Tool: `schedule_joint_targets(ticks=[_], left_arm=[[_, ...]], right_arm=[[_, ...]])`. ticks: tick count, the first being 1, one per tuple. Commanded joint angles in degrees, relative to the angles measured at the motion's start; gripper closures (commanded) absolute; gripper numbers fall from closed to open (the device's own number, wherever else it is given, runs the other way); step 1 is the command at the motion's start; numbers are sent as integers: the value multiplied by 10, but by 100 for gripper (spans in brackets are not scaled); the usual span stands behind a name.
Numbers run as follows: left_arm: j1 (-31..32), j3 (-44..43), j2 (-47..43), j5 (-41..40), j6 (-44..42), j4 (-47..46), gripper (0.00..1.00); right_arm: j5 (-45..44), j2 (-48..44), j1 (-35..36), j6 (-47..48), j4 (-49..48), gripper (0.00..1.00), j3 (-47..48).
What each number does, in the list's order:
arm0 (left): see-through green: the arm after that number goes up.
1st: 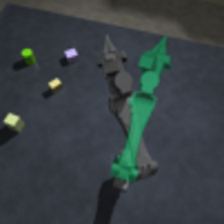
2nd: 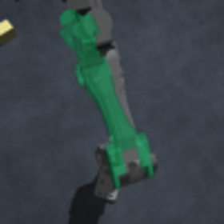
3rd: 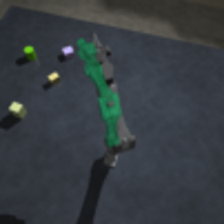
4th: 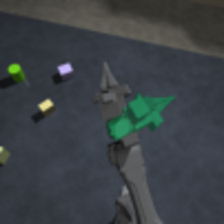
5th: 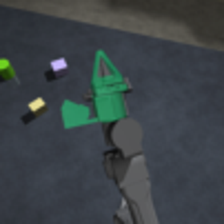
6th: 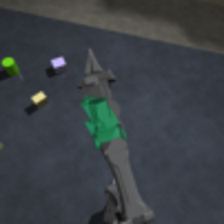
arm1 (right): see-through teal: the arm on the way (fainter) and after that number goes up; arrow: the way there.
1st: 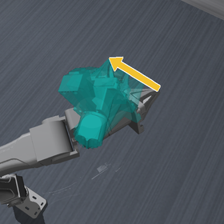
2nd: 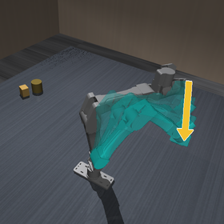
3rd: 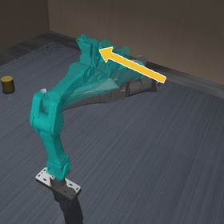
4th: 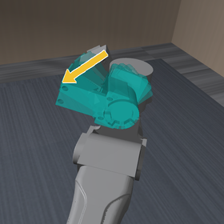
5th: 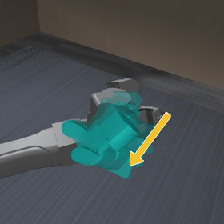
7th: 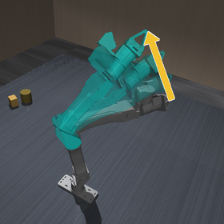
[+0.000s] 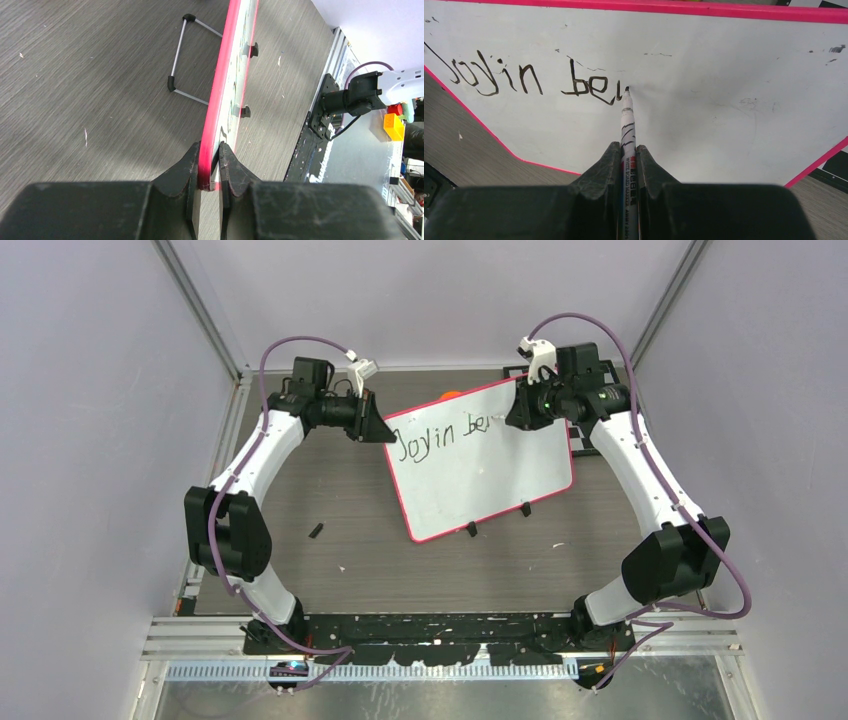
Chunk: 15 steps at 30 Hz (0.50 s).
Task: Write a sentence on the whiteboard
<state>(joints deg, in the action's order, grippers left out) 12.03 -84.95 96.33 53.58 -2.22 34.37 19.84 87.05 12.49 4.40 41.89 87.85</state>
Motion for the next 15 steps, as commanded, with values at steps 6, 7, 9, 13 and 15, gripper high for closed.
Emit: schedule_joint_targets(ticks=[6,7,9,13,15], left_arm=[[16,9,-9,-39,-39,-1,100],[16,9,-8,-38,-39,0,100],[16,9,-9,-38,-39,-1,100],[16,9,-10,-39,-38,-1,100],[16,10,-12,-40,-38,-1,100]], right_arm=[[22,-6,-2,-4,-11,100,45],[22,-5,-1,-4,-11,100,46],[24,-2,-2,-5,-11,100,48],[24,9,-2,-5,-14,100,50],[24,15,-1,-7,-16,100,50]])
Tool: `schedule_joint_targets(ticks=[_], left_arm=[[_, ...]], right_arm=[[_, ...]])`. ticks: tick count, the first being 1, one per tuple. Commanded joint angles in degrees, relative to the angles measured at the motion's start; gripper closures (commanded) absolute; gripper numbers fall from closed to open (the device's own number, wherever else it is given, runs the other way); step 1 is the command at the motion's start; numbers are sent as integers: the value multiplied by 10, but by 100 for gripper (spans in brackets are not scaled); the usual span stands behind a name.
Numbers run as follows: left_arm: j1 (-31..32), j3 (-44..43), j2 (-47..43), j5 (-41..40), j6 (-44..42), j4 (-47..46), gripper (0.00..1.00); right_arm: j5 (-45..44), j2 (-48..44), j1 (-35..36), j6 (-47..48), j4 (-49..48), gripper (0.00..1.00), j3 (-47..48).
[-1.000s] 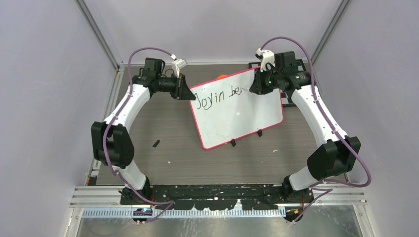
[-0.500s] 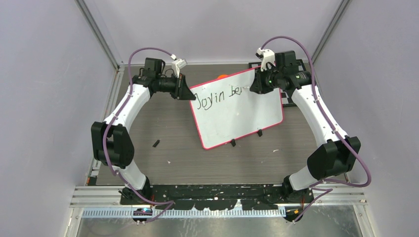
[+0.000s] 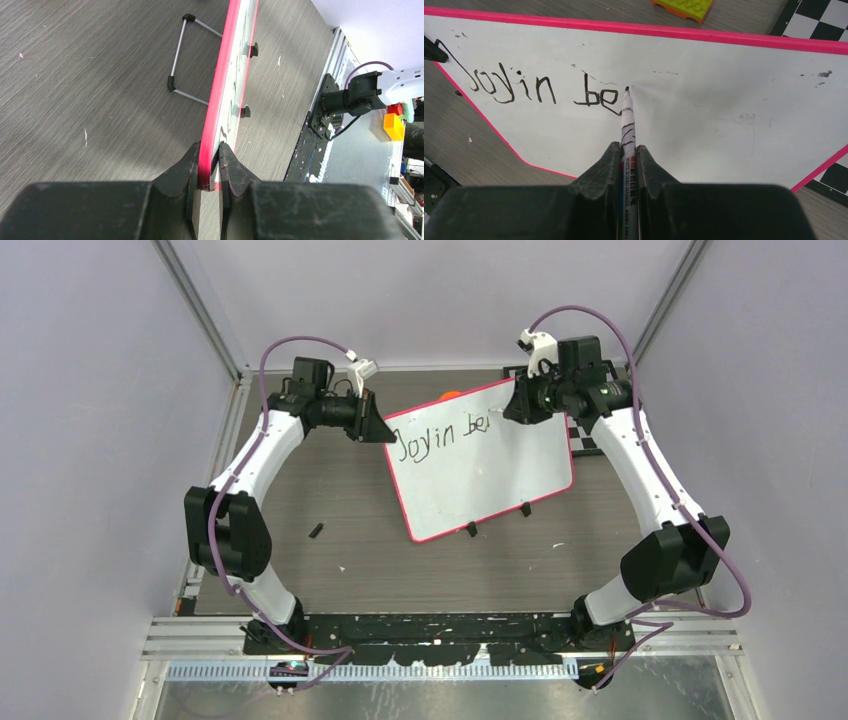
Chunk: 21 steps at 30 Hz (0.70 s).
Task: Write a sentence on the whiteboard
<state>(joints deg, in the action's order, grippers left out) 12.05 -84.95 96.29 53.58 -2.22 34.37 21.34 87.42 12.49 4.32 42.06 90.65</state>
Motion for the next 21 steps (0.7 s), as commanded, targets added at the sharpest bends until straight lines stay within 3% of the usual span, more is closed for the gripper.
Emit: schedule_joint_targets(ticks=[1,21], left_arm=[[16,10,-12,-41,-38,-1,100],[16,10,-11,-41,-38,-2,100]], right_arm=[[9,14,-1,-6,-19,100,23],[-5,-21,-7,3,-12,100,-2]])
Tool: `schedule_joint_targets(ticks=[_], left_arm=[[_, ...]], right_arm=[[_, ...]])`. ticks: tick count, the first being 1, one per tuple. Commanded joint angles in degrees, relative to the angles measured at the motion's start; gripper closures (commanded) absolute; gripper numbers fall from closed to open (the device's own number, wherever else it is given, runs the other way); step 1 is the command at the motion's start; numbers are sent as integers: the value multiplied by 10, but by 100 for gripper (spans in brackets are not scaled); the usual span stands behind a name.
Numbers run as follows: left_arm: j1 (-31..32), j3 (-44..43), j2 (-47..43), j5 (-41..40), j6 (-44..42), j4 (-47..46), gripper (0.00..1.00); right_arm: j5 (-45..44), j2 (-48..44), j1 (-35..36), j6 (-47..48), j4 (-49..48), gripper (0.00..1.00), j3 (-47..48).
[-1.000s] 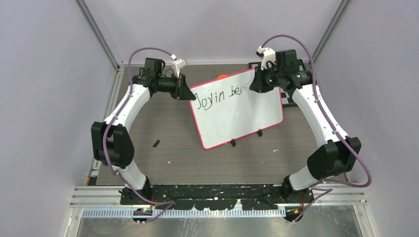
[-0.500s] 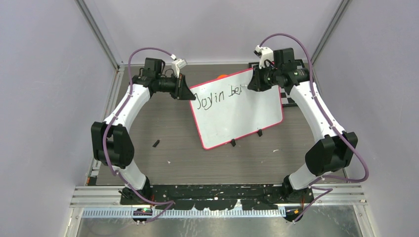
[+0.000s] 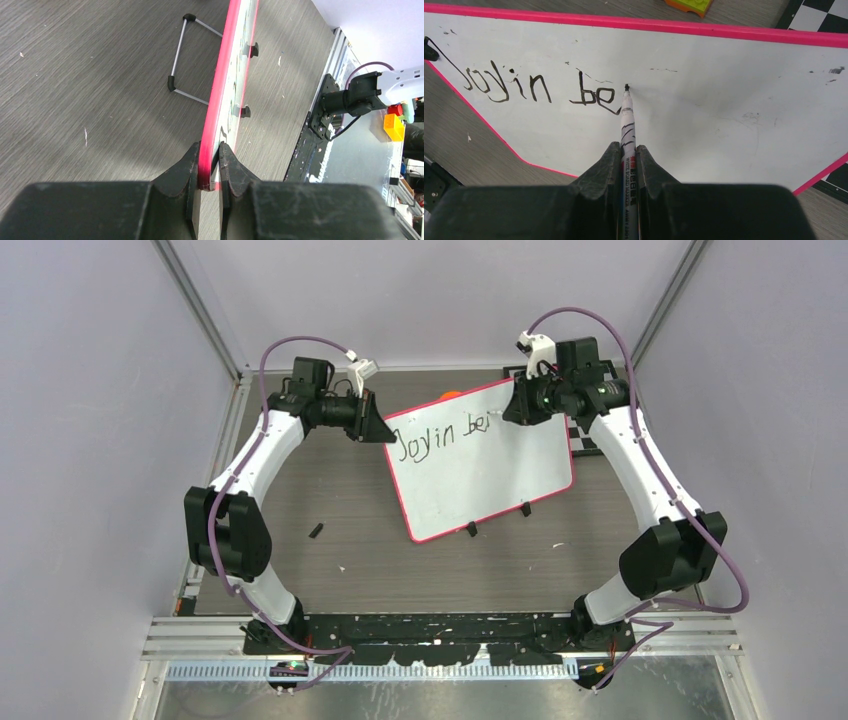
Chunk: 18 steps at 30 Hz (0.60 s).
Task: Write a sentence on the whiteboard
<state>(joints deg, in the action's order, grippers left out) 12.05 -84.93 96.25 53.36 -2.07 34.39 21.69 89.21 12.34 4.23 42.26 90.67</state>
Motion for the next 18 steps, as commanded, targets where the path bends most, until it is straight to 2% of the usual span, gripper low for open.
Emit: schedule_joint_targets(ticks=[1,18], left_arm=[[16,10,-10,-39,-38,-2,100],[16,13,-12,-40,-39,-3,100]], right_arm=[[-8,-40,-5,3,-13,100,-3],[-17,-16,-5,10,-19,100,-20]])
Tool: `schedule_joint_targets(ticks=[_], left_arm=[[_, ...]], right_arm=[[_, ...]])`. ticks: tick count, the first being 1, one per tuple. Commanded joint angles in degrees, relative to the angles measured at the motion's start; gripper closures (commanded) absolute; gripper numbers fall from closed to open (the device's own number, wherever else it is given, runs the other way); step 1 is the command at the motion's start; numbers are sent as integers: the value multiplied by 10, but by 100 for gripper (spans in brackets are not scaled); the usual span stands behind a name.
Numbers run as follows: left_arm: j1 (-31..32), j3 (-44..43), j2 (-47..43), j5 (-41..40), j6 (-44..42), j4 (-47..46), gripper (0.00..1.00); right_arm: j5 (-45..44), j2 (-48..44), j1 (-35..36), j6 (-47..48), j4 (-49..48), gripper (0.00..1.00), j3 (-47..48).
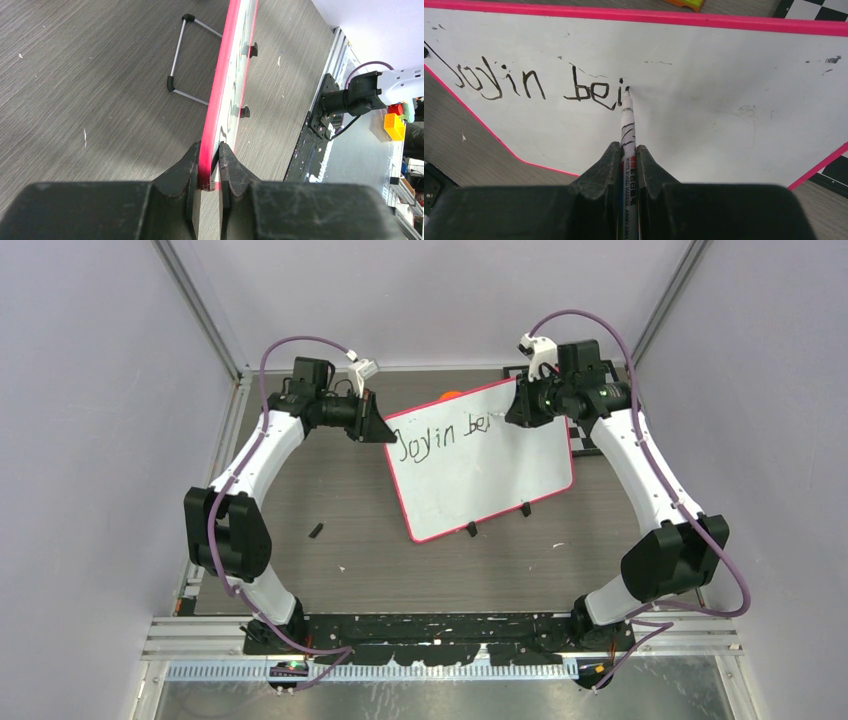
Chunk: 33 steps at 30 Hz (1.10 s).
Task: Write a sentence on the whiteboard
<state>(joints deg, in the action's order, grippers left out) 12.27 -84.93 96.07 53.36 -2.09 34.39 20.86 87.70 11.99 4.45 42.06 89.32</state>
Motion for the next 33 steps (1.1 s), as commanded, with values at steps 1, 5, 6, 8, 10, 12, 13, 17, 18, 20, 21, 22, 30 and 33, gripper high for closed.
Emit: schedule_joint_targets(ticks=[1,5,6,8,10,12,13,17,18,20,21,22,30,33], left_arm=[[14,14,-10,-41,-39,-3,100],[14,14,-10,-41,-39,-3,100],[14,14,-9,-41,-39,-4,100],[14,14,-10,-40,-40,-4,100],[14,14,-10,-39,-38,-4,100],[14,14,-10,-40,-38,-4,100],[14,14,-10,-40,-38,-4,100],[14,14,-11,-40,-38,-5,100],[14,14,-11,-40,-38,-5,100],[14,14,-10,-40,-39,-4,100],[14,14,-10,-40,-39,-4,100],[14,15,-10,-41,-39,-5,100],[14,15,-11,-42,-39,-5,100],[14,15,-11,-43,-38,-5,100]], right_arm=[[-10,-2,-1,9,-18,100,-10],[-14,-7,-2,10,-21,100,-24],[-15,-10,-2,11,-21,100,-28],[-17,-13,-2,11,-22,100,-34],[-16,-14,-2,11,-22,100,-36],[-15,-16,-2,10,-22,100,-34],[-15,-14,-2,10,-22,100,-31],[-15,-8,-2,7,-23,100,-9],[-16,-6,-2,6,-24,100,-4],[-15,0,-2,5,-25,100,5],[-15,3,-1,5,-25,100,8],[-15,5,-2,5,-26,100,10],[-26,9,-3,8,-27,100,15],[-32,7,-5,8,-27,100,13]])
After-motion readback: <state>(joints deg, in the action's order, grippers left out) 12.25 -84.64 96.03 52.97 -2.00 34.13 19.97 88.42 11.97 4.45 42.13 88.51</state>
